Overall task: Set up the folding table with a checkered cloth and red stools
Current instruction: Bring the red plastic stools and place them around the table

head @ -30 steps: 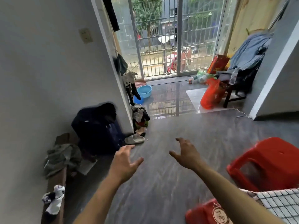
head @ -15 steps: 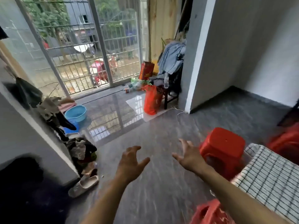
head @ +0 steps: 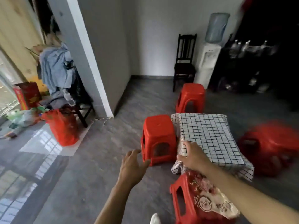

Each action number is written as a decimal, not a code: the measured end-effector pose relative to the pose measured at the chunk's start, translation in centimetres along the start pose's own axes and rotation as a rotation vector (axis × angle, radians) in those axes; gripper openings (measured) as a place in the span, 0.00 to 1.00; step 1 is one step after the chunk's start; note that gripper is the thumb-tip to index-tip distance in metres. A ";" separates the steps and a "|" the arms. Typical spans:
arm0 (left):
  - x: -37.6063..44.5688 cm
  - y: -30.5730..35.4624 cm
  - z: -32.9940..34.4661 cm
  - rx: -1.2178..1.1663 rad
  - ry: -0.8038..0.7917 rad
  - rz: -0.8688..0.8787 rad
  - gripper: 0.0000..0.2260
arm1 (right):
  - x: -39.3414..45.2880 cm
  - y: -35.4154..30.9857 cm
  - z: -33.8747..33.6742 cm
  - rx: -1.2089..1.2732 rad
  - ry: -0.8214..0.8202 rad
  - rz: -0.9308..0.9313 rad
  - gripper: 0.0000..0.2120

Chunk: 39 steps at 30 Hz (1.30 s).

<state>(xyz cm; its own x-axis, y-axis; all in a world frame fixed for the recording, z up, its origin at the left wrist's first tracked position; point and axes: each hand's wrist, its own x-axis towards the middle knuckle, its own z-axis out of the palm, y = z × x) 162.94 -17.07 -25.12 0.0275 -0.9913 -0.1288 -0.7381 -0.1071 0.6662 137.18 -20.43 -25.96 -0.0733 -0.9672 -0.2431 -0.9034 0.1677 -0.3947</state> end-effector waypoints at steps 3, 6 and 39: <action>4.4 2.1 1.7 0.041 -0.115 0.102 0.26 | 2.7 2.1 -0.1 0.065 0.031 0.097 0.36; 8.8 3.9 3.2 0.068 -0.169 0.166 0.22 | 5.6 3.5 -0.3 0.153 0.061 0.181 0.34; 30.3 10.2 35.1 0.379 -1.150 0.854 0.32 | 4.2 14.4 16.6 0.623 0.349 1.319 0.29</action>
<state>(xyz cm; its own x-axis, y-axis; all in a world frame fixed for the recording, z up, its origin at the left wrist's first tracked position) 132.55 -45.49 -48.02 -0.8979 -0.1193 -0.4237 -0.3882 0.6685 0.6344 130.86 -18.93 -47.34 -0.8454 -0.0405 -0.5325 0.2038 0.8972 -0.3918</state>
